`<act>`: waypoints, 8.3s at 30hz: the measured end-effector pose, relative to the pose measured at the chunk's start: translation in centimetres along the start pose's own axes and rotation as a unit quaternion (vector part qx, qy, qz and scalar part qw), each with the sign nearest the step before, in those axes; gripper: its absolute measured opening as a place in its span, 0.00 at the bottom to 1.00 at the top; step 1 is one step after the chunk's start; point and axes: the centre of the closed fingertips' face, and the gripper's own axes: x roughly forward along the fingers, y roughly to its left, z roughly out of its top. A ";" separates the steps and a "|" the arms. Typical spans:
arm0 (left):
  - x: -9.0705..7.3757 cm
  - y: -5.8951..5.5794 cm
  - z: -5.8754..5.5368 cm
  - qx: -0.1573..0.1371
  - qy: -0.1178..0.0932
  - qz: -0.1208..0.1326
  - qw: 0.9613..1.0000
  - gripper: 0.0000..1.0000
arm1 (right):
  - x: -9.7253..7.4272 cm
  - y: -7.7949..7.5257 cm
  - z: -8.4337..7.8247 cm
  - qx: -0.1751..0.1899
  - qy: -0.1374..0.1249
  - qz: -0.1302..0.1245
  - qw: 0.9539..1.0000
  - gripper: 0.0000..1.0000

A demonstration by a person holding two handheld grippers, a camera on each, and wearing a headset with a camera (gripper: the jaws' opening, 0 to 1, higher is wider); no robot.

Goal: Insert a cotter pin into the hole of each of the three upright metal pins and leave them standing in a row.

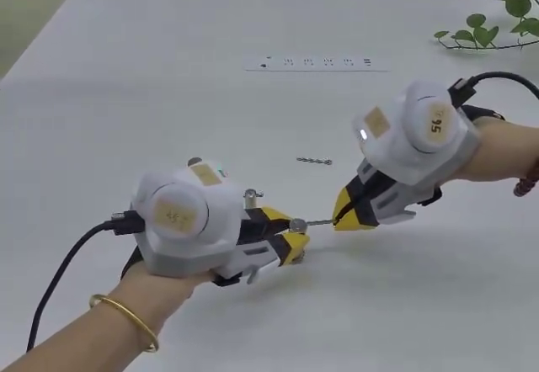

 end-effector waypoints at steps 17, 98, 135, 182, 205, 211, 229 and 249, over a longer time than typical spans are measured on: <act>0.0 0.0 0.1 0.001 0.002 0.002 1.000 0.12 | -0.1 0.6 0.1 0.001 -0.007 0.004 1.000 0.03; 0.4 0.1 -1.8 -0.033 -0.002 0.005 0.999 0.11 | 0.4 0.5 2.9 0.015 -0.015 -0.022 1.000 0.05; -1.4 0.8 -1.8 -0.024 0.007 0.014 1.000 0.26 | 0.5 0.3 4.2 0.069 -0.061 -0.026 0.995 0.19; -5.2 0.1 -0.8 -0.015 -0.028 0.035 0.999 0.48 | 1.6 0.3 5.0 0.096 -0.118 -0.032 0.988 0.13; -6.9 1.8 -0.9 -0.056 -0.048 0.079 0.994 0.71 | 1.1 -2.2 4.5 0.139 -0.117 -0.067 0.981 0.14; -7.0 2.0 -0.9 -0.059 -0.048 0.084 0.994 0.76 | 1.0 -2.9 4.3 0.144 -0.116 -0.073 0.980 0.14; -7.0 2.2 -1.0 -0.056 -0.043 0.087 0.994 0.77 | 1.2 -4.0 3.8 0.135 -0.110 -0.060 0.983 0.14; -7.0 2.3 -1.1 -0.051 -0.039 0.087 0.994 0.77 | 1.5 -4.1 3.2 0.150 -0.127 -0.052 0.979 0.24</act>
